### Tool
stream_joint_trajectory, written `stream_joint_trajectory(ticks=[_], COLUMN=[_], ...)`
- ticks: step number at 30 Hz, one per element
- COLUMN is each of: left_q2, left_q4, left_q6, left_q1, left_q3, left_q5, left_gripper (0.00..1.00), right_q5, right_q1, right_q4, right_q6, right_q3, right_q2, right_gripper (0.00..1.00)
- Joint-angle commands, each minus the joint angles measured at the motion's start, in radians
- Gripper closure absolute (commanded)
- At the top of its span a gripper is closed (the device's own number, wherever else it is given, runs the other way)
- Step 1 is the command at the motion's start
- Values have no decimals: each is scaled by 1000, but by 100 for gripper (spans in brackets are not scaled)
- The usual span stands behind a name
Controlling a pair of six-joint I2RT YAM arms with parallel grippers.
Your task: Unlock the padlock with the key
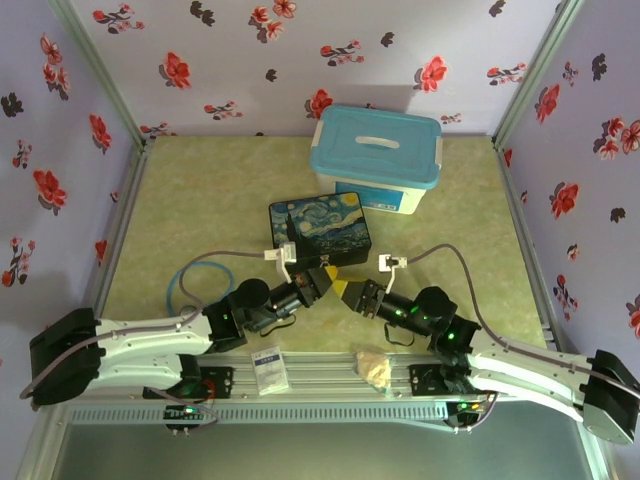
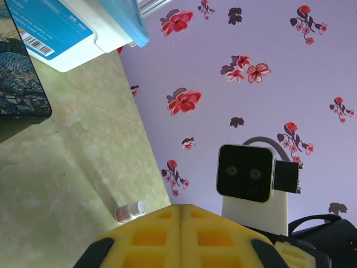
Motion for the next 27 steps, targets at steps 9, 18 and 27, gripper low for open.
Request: stream_joint_trajectory(ticks=[9, 18, 27], left_q2=[-15, 10, 25], left_q4=[54, 84, 92], left_q6=[5, -19, -44], left_q1=[1, 1, -8], left_q3=[52, 36, 15], left_q5=[-4, 5, 3], left_gripper=[100, 100, 100], right_q5=[2, 5, 31], right_q1=[-2, -2, -2], right_q4=[58, 94, 91], right_q6=[-11, -14, -25], right_q3=[-27, -34, -44], right_q2=[-36, -28, -43], right_gripper=[68, 77, 81])
